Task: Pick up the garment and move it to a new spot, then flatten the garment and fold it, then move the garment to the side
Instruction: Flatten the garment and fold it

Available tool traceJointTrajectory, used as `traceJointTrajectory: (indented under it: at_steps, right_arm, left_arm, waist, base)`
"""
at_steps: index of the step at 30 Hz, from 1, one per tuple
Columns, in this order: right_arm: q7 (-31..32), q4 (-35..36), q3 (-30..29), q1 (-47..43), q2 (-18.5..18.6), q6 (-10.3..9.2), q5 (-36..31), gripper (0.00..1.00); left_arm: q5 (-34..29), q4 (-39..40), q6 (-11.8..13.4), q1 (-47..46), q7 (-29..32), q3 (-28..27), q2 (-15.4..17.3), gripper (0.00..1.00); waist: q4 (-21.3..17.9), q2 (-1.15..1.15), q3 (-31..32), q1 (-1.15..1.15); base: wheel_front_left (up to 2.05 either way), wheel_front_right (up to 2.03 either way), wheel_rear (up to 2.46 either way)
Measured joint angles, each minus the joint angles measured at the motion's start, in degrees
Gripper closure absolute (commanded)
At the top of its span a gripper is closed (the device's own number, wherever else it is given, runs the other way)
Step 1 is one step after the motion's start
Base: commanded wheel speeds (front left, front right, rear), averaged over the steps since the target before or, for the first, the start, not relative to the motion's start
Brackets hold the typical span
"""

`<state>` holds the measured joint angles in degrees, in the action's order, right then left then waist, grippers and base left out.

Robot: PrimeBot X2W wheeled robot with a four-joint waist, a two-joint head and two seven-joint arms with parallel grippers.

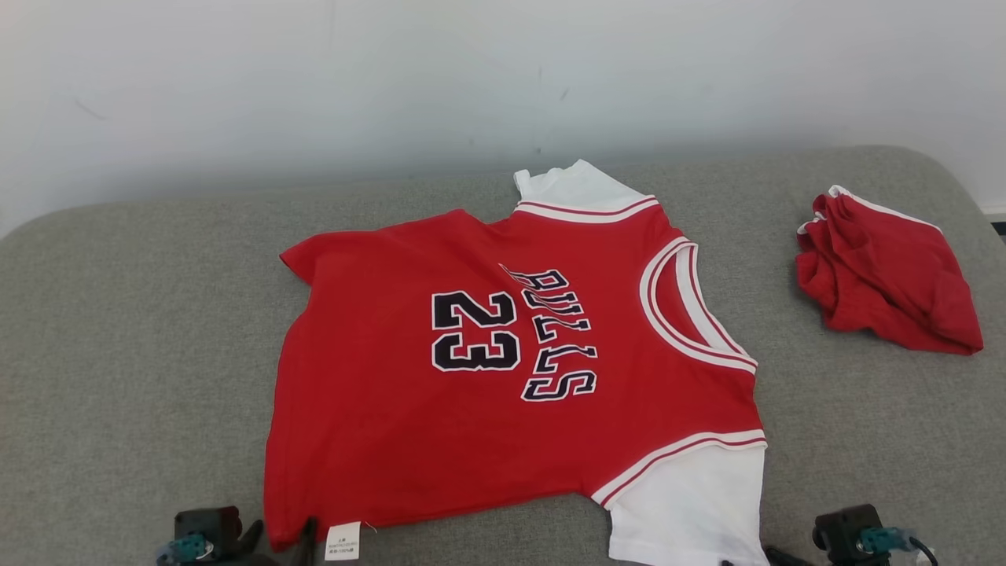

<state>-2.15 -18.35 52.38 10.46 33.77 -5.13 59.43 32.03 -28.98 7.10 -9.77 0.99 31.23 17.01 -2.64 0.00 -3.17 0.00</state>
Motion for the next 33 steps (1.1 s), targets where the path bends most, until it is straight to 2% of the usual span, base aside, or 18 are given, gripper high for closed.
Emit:
traceJointTrajectory:
  at_steps: [6, 7, 8, 9, 10, 16, 19, 24, 27, 30, 33]
  right_arm:
    - [1.3, -1.0, 0.2, 1.9, -1.0, -0.51, -0.6, 0.00]
    - [1.7, -1.3, 0.2, 2.1, -1.2, -0.51, -0.6, 0.31]
    - [1.7, -1.6, 0.1, 2.2, -1.3, -0.54, -0.6, 0.64]
    - [1.7, -1.7, 0.2, 2.3, -1.4, -0.81, -0.6, 0.85]
    - [2.1, -1.9, 0.2, 2.5, -1.4, -0.93, -0.6, 1.00]
    - [2.3, -2.1, -0.6, 3.0, -2.0, -0.94, 0.0, 1.00]
    - [0.6, -1.4, -3.3, 3.1, -2.2, -0.82, 1.8, 1.00]
    - [-0.3, 0.5, -5.6, 4.8, -2.0, 0.60, 3.8, 1.00]
    - [1.5, 1.2, -5.1, 7.9, -0.7, 1.58, 3.2, 1.00]
    - [6.7, 1.6, -3.4, 11.9, 0.4, 3.39, 3.0, 1.00]
    - [12.6, 1.5, -1.9, 17.6, 0.7, 4.77, 2.9, 1.00]
  left_arm:
    - [-1.0, -1.2, 0.0, -0.4, 0.5, -1.0, -1.2, 0.00]
    - [-1.2, -1.3, 0.0, -0.5, 0.6, -1.1, -1.3, 0.16]
    - [-1.4, -1.6, 0.0, -0.7, 0.9, -1.4, -1.6, 0.67]
    - [-1.5, -1.9, 0.0, -1.0, 1.2, -1.5, -1.7, 1.00]
    - [-1.8, -2.0, 0.0, -1.2, 1.6, -1.5, -1.6, 1.00]
    - [-2.4, -1.8, 0.0, -1.2, 2.3, -2.2, -2.0, 1.00]
    - [-2.5, -0.5, 0.0, -1.2, 2.2, -2.7, -2.1, 1.00]
    - [-2.4, 3.0, 0.0, -1.3, 2.2, -2.9, -2.0, 1.00]
    - [-2.4, 4.4, -0.2, -3.1, 3.1, -2.5, -1.4, 1.00]
    - [-2.5, 6.0, -2.1, -7.2, 4.9, -2.2, -0.3, 1.00]
    - [-1.3, 7.2, -5.1, -12.1, 8.1, -2.1, 0.0, 1.00]
  waist:
    - [-0.1, 0.00, -0.7, 0.00]
    - [-0.1, 0.00, -0.8, 0.00]
    - [-0.1, -0.01, -0.9, 0.00]
    - [-0.1, 0.00, -0.9, 0.00]
    - [0.0, 0.00, -0.9, 0.00]
    - [0.1, 0.00, -1.0, 0.00]
    - [0.1, 0.01, -0.8, 0.01]
    - [-0.1, 0.00, -1.0, 0.00]
    - [-0.3, 0.01, -1.8, 0.01]
    - [-0.6, 0.01, -2.9, 0.01]
    - [-1.0, 0.01, -4.5, 0.01]
  base:
    - [0.00, 0.00, 0.00]
    - [0.00, 0.00, 0.00]
    - [0.00, 0.00, 0.00]
    - [0.00, 0.00, 0.00]
    - [0.00, 0.00, 0.00]
    - [0.00, 0.00, 0.00]
    - [0.00, 0.00, 0.00]
    - [0.00, 0.00, 0.00]
    - [0.00, 0.00, 0.00]
    - [0.00, 0.00, 0.00]
    - [0.00, 0.00, 0.00]
